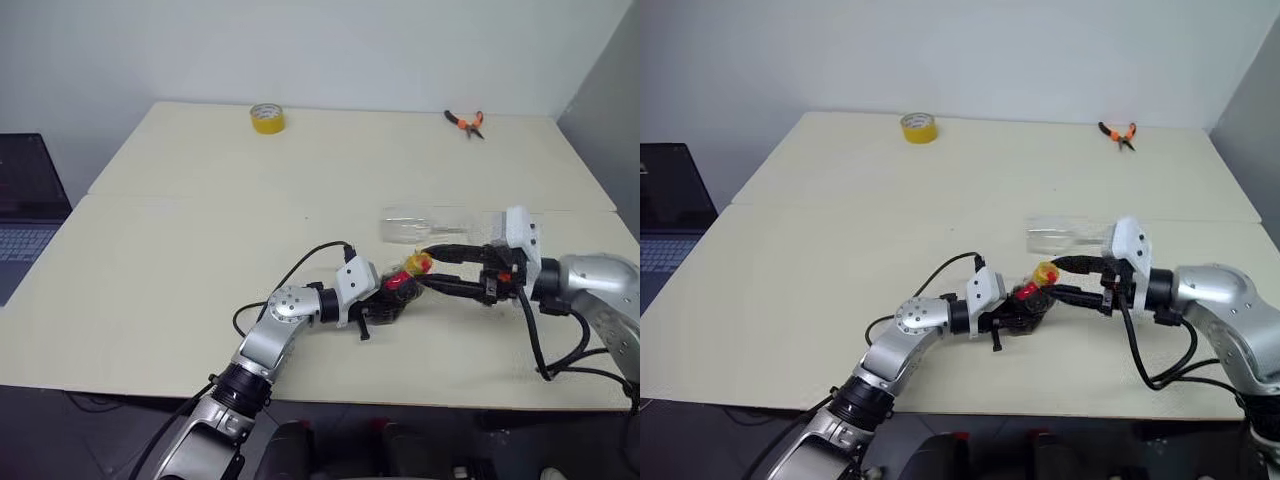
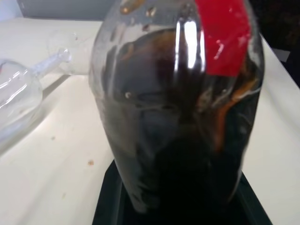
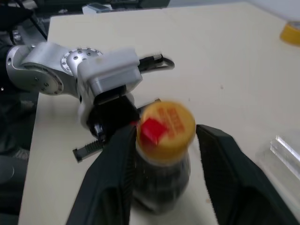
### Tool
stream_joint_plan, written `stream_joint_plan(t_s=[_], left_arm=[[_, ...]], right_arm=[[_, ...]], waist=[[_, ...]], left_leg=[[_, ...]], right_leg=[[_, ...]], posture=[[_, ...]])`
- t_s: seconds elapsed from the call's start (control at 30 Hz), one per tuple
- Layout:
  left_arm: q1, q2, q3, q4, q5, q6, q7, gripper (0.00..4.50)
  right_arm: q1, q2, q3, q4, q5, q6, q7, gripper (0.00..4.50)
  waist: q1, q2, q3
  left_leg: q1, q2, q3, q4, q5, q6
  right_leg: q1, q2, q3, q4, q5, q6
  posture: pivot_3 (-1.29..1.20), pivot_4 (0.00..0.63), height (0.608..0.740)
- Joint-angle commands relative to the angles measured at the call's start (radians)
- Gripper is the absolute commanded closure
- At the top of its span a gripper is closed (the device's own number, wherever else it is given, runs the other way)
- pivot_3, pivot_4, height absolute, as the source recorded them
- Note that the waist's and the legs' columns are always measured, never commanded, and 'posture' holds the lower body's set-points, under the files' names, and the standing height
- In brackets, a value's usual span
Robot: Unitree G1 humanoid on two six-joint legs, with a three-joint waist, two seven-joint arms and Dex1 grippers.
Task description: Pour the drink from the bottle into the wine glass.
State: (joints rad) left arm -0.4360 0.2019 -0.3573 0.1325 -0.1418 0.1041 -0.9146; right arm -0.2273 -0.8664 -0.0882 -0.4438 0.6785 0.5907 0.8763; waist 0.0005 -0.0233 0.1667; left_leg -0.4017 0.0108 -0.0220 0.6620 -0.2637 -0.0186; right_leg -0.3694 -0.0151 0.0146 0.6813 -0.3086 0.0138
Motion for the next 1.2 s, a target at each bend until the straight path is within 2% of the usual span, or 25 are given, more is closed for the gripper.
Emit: stream_joint_plan(t_s=[0.03,0.13,0.23,0.4,0.5,0.67,0.9,1.07,1.2], left_arm=[[-0.016,-0.004,0.017,-0.033,-0.02,-0.023,-0.011,3.73],[-0.015,-0.007,0.019,-0.03,-0.02,-0.024,-0.016,3.73],[-0.014,-0.011,0.013,-0.027,-0.019,-0.024,-0.028,3.73],[-0.027,-0.02,0.01,-0.004,-0.015,-0.034,-0.041,3.73],[-0.034,-0.027,0.012,0.005,-0.012,-0.037,-0.043,3.73],[-0.03,-0.031,0.013,0.003,-0.009,-0.038,-0.041,3.73],[-0.021,-0.033,0.014,-0.001,-0.006,-0.036,-0.035,3.73],[-0.02,-0.03,0.017,-0.002,-0.008,-0.036,-0.033,3.73],[-0.019,-0.028,0.018,-0.002,-0.007,-0.037,-0.035,3.73]], right_arm=[[0.093,0.09,-0.119,-0.227,0.092,0.068,-0.215,0.89],[0.131,0.178,-0.137,-0.354,0.103,0.095,-0.368,0.87],[0.144,0.296,-0.072,-0.452,0.047,0.114,-0.56,0.87],[0.115,0.393,0.075,-0.457,-0.067,0.12,-0.68,0.87],[0.106,0.391,0.096,-0.42,-0.133,0.108,-0.69,0.87],[0.144,0.381,-0.009,-0.396,-0.151,0.094,-0.683,0.87],[0.284,0.327,-0.148,-0.44,-0.066,0.124,-0.612,0.87],[0.397,0.285,-0.266,-0.472,0.054,0.137,-0.543,0.87],[0.447,0.235,-0.296,-0.512,0.166,0.157,-0.487,0.87]], waist=[[-0.001,0.0,0.0],[-0.006,0.001,0.0],[-0.004,0.001,0.0],[-0.004,0.001,0.0],[-0.004,0.001,0.0],[-0.003,0.001,0.0],[-0.003,0.001,0.0],[-0.003,0.001,0.0],[-0.005,0.002,0.0]], left_leg=[[0.0,0.0,0.0,0.0,0.0,0.0],[0.0,0.0,0.0,0.0,0.0,0.0],[0.0,0.0,0.0,0.0,0.0,0.0],[0.0,-0.001,0.001,0.0,0.0,0.0],[0.0,-0.001,0.0,0.0,0.0,0.0],[0.0,-0.001,0.0,0.0,0.0,0.0],[0.0,-0.001,0.0,0.0,0.0,0.0],[0.0,-0.001,0.0,0.0,0.0,0.0],[0.0,0.0,0.0,-0.001,0.0,0.0]], right_leg=[[0.0,0.0,0.0,0.0,0.0,0.0],[-0.001,0.0,0.001,0.001,0.0,0.0],[-0.001,0.001,0.0,0.001,0.0,0.0],[-0.001,0.0,0.001,0.0,0.0,0.0],[-0.001,0.0,0.0,0.0,0.0,0.0],[-0.001,0.0,0.0,0.0,0.0,0.0],[-0.001,0.0,0.0,0.0,0.0,0.0],[0.0,0.001,0.0,0.0,0.0,0.0],[0.0,0.001,0.001,0.0,0.0,0.0]], posture=[[0.0,0.15,0.74],[0.0,0.15,0.74],[0.0,0.15,0.74],[0.0,0.15,0.74],[0.0,0.15,0.74],[0.0,0.15,0.74],[0.0,0.15,0.74],[0.0,0.15,0.74],[0.0,0.15,0.74]])
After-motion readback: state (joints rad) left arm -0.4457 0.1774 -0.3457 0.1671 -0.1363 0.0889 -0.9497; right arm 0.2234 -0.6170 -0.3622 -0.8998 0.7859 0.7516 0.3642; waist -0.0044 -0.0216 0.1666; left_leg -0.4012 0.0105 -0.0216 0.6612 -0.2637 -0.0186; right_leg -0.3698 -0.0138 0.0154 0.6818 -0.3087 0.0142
